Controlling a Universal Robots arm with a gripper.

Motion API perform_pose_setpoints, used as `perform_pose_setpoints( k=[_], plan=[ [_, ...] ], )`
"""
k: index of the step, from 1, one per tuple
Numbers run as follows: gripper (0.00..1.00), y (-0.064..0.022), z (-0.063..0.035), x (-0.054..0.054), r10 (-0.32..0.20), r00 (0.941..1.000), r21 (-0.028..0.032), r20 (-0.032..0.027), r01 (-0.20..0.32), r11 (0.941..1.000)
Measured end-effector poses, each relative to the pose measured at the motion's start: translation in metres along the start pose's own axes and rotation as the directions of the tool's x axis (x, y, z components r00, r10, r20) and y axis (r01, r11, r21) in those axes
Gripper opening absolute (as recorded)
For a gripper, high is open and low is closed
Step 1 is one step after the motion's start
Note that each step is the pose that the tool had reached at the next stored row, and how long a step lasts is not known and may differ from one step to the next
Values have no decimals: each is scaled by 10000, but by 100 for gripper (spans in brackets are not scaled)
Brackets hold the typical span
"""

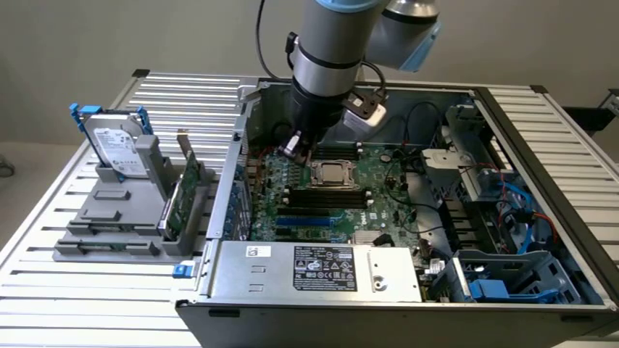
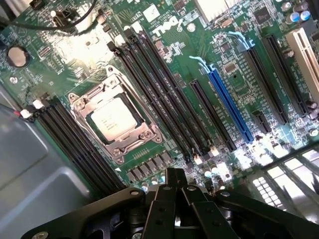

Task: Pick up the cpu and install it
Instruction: 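Install the first cpu locking lever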

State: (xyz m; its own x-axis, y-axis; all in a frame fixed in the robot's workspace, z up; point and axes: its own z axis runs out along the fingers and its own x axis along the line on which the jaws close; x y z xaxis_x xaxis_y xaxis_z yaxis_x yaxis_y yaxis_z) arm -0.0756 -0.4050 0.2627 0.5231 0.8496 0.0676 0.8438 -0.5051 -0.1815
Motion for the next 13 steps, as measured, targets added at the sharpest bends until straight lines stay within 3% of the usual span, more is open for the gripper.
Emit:
perform_pose_setpoints(
  k=[6,13],
  plan=[
    [11,0,0,0,-1091,9940,-102,95,1092,9940],
    [11,0,4,0,-2271,9737,-213,206,2275,9735]
  ],
)
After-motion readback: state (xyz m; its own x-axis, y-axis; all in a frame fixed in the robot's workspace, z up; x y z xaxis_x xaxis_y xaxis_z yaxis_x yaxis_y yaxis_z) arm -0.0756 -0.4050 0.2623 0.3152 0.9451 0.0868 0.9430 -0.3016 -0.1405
